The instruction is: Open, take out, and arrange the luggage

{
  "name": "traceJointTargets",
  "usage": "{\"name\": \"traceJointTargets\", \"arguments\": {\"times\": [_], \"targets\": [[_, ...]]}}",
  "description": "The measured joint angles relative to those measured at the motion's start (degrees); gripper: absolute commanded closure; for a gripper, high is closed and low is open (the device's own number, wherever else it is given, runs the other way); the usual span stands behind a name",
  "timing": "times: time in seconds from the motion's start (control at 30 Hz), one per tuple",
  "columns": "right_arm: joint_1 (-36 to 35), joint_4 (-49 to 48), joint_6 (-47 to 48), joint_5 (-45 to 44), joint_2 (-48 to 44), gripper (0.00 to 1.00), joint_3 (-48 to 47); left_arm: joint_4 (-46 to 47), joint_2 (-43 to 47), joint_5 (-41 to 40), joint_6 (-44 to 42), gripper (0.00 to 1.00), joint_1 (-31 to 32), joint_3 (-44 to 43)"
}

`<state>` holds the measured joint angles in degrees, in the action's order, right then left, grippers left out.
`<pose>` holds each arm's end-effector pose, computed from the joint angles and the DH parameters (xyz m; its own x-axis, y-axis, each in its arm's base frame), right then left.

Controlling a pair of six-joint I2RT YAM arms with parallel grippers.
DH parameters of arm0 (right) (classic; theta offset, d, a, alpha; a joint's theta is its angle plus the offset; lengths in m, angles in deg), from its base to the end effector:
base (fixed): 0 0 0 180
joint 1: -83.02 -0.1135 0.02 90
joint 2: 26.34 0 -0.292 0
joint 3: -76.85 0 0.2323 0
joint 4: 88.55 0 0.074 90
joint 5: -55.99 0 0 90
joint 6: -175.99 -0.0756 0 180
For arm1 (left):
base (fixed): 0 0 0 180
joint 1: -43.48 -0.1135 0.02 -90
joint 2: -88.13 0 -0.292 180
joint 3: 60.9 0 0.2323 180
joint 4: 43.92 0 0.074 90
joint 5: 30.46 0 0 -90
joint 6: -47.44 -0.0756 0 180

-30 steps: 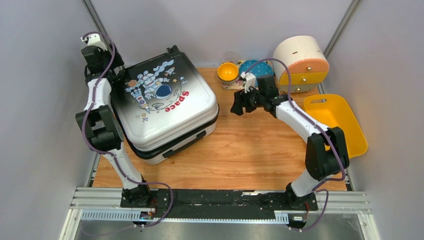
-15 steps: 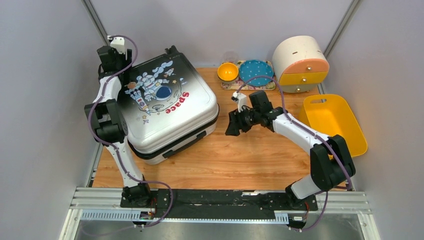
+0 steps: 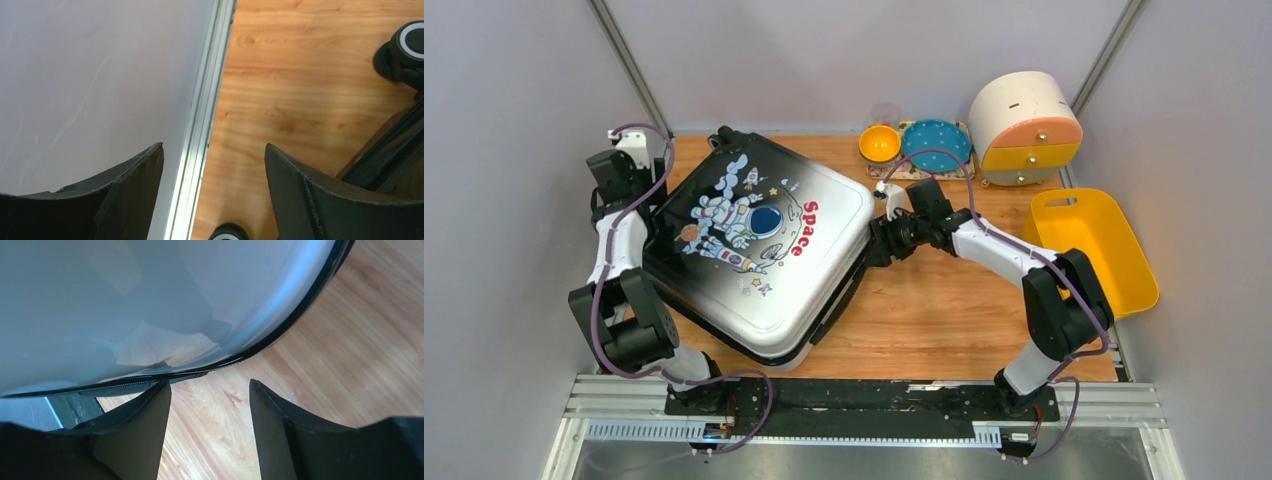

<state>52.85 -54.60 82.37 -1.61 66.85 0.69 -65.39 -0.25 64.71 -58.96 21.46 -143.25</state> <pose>0.2780 0.2085 0.2299 -0.7155 -0.3543 -0.6021 -0.6721 0.5839 0.4552 0.3504 0.1344 0.3120 -0.4952 0.1031 -0.8627 -0.1663 0.9633 0.2105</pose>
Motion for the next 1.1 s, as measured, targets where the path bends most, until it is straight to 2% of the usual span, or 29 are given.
{"name": "traceJointTargets", "arguments": {"times": [0.1,0.17,0.4,0.5,0.6,0.7,0.87,0.97,1.1], "targets": [[0.0,0.2,0.1,-1.2,2.2,0.38,-2.6,-0.5,4.1,-1.1,3.9,0.16,-2.5,4.2],[0.5,0.4,0.2,-2.2,6.6,0.38,-7.9,-0.8,6.2,-2.6,5.1,0.16,-4.0,6.1],[1.9,1.0,0.4,-6.1,26.2,0.38,-32.9,-0.7,6.7,-7.3,7.8,0.17,-5.6,6.1],[2.4,-3.2,-1.1,-8.9,34.2,0.37,-42.4,0.3,2.3,-7.4,9.4,0.18,-5.7,2.8],[2.4,-7.6,-3.3,-10.2,38.8,0.36,-46.9,-0.3,-7.1,-4.4,11.2,0.17,-5.3,-6.6],[2.6,-9.2,-4.3,-11.0,38.9,0.34,-47.3,-0.5,-12.7,-0.7,11.8,0.17,-5.0,-12.8],[3.4,-10.4,-4.7,-10.3,35.5,0.33,-43.3,-6.6,-14.2,3.7,11.6,0.15,-5.0,-20.2],[4.0,-9.7,-4.7,-7.7,28.8,0.33,-37.6,-10.5,-12.2,9.5,11.6,0.15,-4.0,-23.2],[4.1,-8.0,-4.0,-3.4,17.2,0.32,-32.2,-18.0,-3.1,14.2,10.5,0.14,-2.0,-22.4]]}}
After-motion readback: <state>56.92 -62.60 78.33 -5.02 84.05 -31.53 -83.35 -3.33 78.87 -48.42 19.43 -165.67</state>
